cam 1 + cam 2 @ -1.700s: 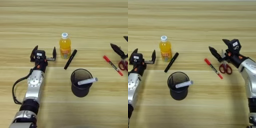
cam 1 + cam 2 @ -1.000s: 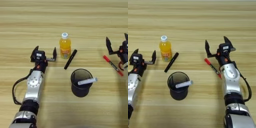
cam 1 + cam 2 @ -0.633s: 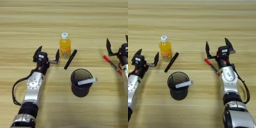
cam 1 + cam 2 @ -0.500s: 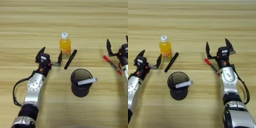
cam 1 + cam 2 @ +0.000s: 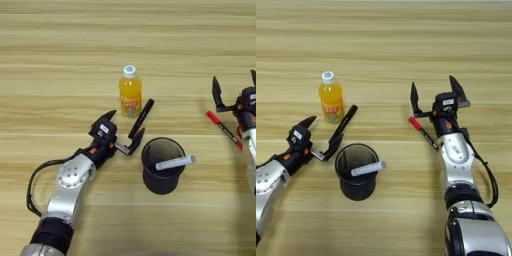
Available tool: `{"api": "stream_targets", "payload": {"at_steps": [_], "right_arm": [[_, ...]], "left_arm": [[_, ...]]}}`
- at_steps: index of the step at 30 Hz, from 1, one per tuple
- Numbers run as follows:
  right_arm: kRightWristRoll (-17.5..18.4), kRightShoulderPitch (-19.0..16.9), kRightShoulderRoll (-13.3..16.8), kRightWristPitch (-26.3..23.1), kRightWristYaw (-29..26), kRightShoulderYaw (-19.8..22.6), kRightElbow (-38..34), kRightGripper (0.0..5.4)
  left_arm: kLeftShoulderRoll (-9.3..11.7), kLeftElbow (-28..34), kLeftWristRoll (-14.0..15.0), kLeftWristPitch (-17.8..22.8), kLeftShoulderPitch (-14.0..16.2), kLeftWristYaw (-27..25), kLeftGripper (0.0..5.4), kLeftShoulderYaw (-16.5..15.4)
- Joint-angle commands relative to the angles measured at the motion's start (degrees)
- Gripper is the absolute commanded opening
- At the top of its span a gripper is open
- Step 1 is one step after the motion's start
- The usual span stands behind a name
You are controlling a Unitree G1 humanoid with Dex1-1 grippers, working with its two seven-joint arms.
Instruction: Move the objects on the table
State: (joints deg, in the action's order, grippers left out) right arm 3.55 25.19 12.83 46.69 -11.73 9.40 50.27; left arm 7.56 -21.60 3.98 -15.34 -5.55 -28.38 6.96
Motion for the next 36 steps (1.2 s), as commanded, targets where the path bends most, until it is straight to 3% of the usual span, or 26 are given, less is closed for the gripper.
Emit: {"api": "stream_targets", "payload": {"at_steps": [1, 17, 28, 36], "right_arm": [[-0.4, 0.7, -0.4, 0.5, 0.5, -0.4, -0.1, 5.39], [-0.8, 0.5, -0.9, 0.6, 1.9, -1.3, -0.7, 5.39], [-0.7, 0.5, -1.0, 0.4, 2.1, -1.3, -0.8, 5.4], [-0.7, 0.5, -1.0, 0.4, 2.0, -1.3, -0.7, 5.4]], "left_arm": [[0.6, 0.9, -0.5, 2.8, -1.2, 0.0, 5.4, 0.3], [1.9, -1.4, -4.3, 12.7, -6.3, 0.4, 5.4, 3.0], [2.6, -2.8, -6.6, 14.1, -7.4, 0.9, 4.34, 4.0], [2.7, -2.9, -6.0, 15.8, -7.3, 0.3, 3.48, 3.8]]}}
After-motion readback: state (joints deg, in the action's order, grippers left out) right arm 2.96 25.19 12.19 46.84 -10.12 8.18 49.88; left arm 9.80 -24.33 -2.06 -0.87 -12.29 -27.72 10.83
